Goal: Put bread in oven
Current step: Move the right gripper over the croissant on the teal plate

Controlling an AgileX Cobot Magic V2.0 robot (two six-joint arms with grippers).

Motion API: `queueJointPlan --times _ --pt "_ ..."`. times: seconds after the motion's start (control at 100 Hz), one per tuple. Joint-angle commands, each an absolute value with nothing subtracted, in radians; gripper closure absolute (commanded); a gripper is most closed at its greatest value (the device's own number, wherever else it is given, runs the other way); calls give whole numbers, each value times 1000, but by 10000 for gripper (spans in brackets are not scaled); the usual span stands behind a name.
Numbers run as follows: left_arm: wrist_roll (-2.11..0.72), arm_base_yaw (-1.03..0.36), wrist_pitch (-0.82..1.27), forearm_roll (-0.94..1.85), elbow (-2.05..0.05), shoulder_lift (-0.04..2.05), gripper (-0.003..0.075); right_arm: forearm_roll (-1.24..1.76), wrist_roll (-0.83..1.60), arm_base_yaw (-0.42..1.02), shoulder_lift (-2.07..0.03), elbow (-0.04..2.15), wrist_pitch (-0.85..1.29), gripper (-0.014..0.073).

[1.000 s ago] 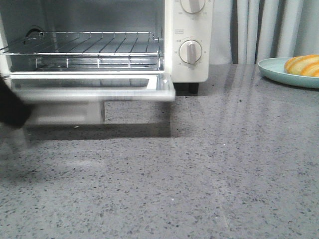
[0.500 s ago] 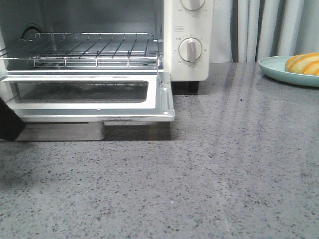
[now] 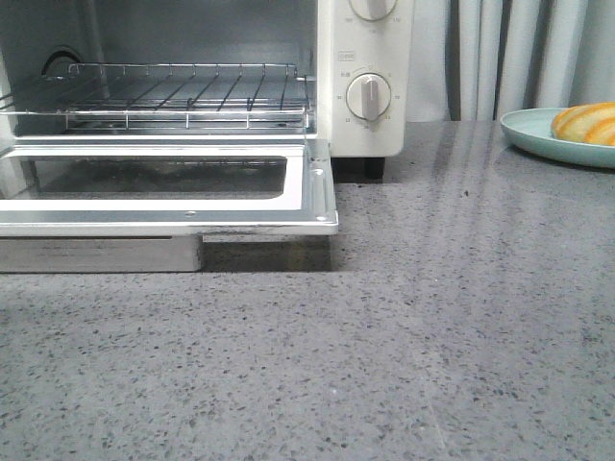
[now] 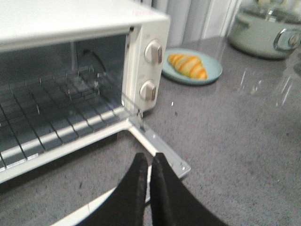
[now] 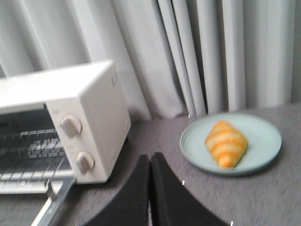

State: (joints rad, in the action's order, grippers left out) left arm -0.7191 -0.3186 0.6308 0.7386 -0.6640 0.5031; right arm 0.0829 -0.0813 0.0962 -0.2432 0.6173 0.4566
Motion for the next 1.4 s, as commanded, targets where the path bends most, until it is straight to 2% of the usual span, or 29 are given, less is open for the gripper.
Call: queueJointPlan --times 0.0,0.17,0.24,0.31,0.43,0.51,0.92,1.389 --pt "-711 -318 587 762 -697 390 742 11 -68 100 -344 734 382 662" --pt "-711 -318 595 671 -697 278 742 -36 -68 100 -604 947 548 655" --pt "-711 -318 595 651 -697 266 742 -36 -68 100 -716 1027 604 610" --pt "-711 -318 597 651 -697 267 742 -36 -68 100 -818 1086 623 515" --pt "-711 -318 602 651 -697 267 742 -48 -68 95 -971 1162 625 303" --pt "-711 -318 614 651 -697 267 742 -79 -68 89 -1074 1208 612 231" --pt "-711 -318 639 653 -697 267 742 -117 -70 -45 -1458 1323 501 233" --pt "-711 -318 641 701 -697 267 742 -132 -70 -45 -1696 1323 381 232"
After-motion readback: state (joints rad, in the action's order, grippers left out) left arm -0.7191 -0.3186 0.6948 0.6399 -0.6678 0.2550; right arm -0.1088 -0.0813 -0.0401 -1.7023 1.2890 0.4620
